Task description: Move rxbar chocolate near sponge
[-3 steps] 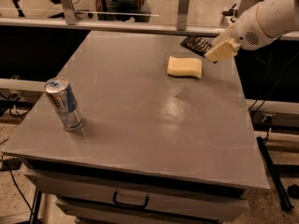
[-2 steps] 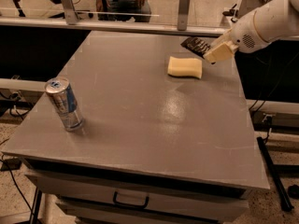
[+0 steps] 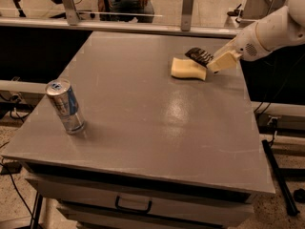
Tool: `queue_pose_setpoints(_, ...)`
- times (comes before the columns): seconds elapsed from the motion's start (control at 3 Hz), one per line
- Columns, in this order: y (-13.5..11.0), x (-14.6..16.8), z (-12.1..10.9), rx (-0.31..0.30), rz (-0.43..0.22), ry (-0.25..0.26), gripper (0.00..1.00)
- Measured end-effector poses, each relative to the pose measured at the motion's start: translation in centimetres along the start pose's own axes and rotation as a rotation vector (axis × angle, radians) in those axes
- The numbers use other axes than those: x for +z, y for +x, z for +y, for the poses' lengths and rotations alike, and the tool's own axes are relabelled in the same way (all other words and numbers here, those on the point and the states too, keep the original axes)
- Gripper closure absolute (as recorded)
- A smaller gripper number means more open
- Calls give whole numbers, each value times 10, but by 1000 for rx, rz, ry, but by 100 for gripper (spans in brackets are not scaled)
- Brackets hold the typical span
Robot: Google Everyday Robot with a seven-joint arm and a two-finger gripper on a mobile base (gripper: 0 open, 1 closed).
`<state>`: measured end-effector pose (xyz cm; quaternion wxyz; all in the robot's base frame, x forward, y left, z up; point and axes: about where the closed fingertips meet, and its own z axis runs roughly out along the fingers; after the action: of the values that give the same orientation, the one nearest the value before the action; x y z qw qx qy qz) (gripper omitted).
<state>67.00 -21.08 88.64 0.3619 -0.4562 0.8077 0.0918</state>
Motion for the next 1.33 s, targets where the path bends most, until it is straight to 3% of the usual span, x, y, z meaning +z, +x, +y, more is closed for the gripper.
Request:
queue_pose_setpoints(0.33, 8, 21, 3, -22, 28, -71, 6)
queue_pose_setpoints(0.67, 11, 32, 7, -41, 46, -117, 0)
queue_pose_setpoints(1.0, 7, 32, 8, -69, 40, -135, 0)
queue_pose_setpoints(1.33, 6, 18, 2, -108, -8, -131, 0)
